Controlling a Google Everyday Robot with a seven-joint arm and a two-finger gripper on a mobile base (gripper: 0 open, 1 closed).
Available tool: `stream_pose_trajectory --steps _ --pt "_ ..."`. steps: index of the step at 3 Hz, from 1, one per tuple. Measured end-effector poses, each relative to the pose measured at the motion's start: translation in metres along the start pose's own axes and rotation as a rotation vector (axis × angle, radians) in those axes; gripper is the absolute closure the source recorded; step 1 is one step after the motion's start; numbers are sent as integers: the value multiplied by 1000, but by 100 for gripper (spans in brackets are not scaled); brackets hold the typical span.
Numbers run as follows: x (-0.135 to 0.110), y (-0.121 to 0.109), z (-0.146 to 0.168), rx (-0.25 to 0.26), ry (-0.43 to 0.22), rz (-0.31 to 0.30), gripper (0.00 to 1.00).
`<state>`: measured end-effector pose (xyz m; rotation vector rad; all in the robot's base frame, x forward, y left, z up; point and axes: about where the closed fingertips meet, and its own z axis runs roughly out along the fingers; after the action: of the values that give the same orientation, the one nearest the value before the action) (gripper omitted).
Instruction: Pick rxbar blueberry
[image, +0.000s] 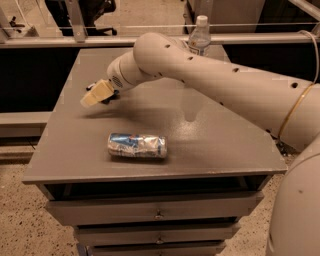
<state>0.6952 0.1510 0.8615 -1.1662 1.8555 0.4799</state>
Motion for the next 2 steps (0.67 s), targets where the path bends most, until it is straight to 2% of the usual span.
stream_pose_trajectory --steps 1,2 --pt "3 -2 11 8 4 7 0" --pt "7 -3 19 11 11 15 18"
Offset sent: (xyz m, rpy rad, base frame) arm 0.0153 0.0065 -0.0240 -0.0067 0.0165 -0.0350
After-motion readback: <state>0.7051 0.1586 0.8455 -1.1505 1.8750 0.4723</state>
